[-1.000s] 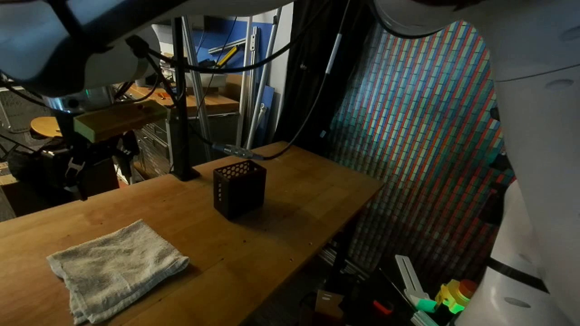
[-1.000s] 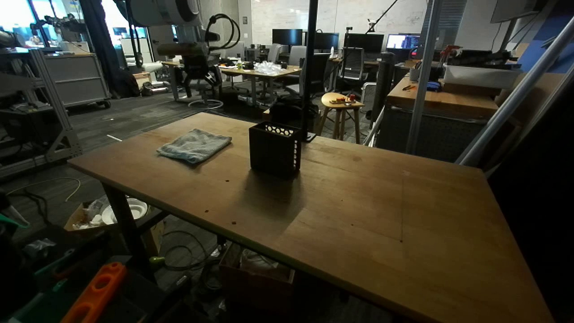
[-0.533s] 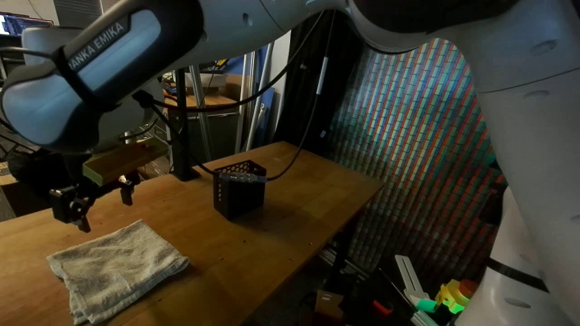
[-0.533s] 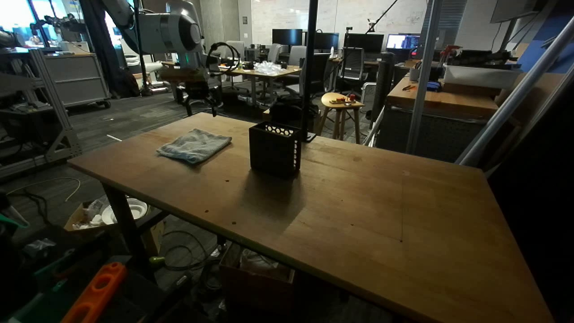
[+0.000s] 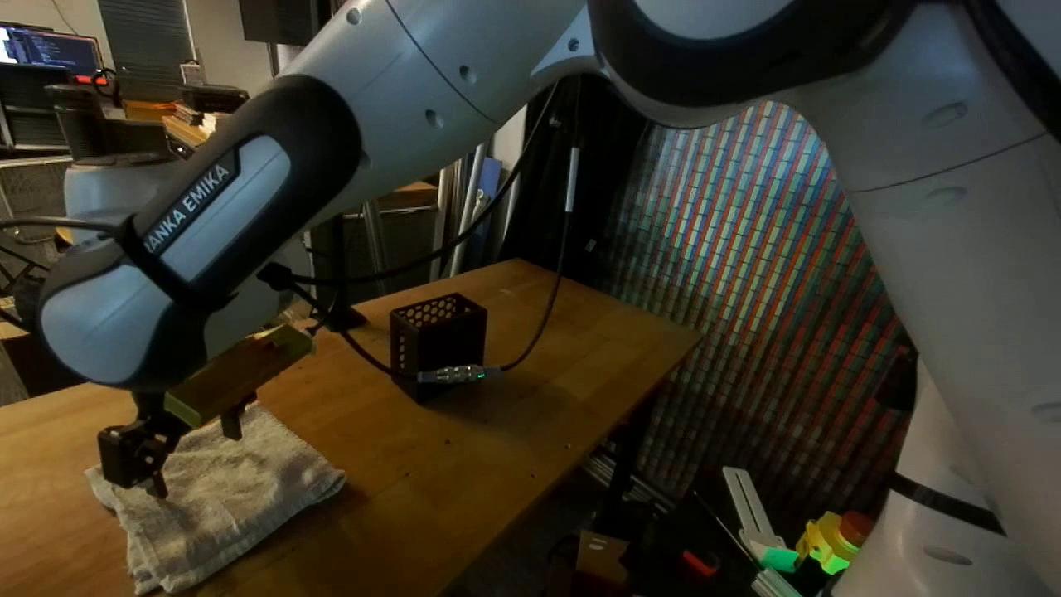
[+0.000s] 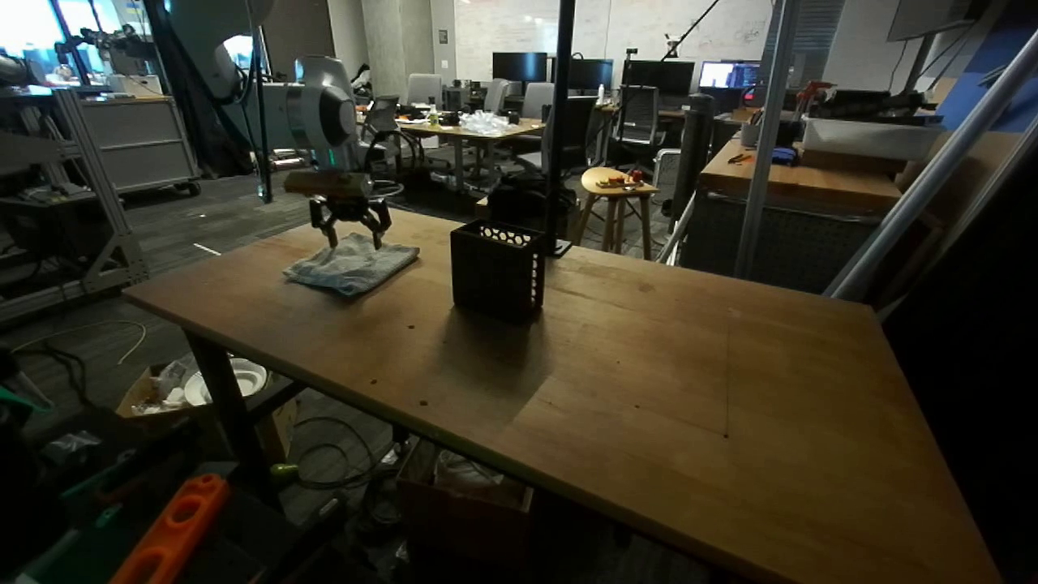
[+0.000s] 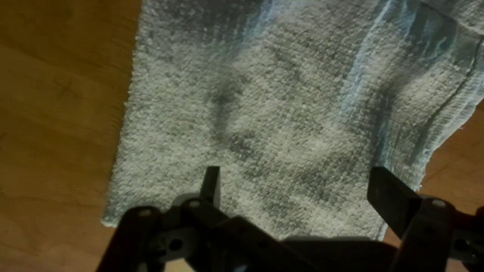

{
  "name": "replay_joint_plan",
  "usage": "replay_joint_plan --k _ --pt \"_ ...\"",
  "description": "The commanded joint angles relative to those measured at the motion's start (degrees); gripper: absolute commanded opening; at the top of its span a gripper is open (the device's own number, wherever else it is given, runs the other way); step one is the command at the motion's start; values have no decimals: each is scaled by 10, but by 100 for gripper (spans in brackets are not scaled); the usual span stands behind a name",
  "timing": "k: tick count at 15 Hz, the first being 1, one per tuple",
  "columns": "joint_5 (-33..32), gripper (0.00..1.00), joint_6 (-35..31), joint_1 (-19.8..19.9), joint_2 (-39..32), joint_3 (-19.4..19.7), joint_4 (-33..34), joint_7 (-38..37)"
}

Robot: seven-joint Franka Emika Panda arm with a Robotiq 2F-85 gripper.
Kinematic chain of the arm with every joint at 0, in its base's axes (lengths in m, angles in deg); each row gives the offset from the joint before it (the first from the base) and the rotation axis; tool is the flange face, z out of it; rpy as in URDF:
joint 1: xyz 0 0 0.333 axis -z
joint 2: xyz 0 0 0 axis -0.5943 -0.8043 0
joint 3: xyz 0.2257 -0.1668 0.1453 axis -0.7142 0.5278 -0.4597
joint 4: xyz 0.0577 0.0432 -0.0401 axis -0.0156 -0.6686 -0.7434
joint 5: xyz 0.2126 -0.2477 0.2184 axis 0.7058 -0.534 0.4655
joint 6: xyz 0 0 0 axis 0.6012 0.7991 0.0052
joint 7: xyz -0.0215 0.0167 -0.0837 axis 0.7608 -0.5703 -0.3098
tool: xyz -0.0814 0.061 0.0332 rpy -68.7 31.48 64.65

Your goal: Pick up the cloth and put it in the box

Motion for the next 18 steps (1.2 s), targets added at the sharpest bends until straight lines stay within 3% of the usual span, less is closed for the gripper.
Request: replay_joint_plan --k 1,5,6,8,16,18 --pt "9 100 -40 -14 -27 4 2 5" --pt "9 100 -67 -24 -43 6 -8 -1" --pt "10 75 -70 -27 -43 6 -13 -3" --pt "12 66 -73 -32 -40 4 -19 -6" --pt "36 5 -70 -41 8 -21 -49 -5" --pt "44 0 -58 -41 26 -28 -54 -3"
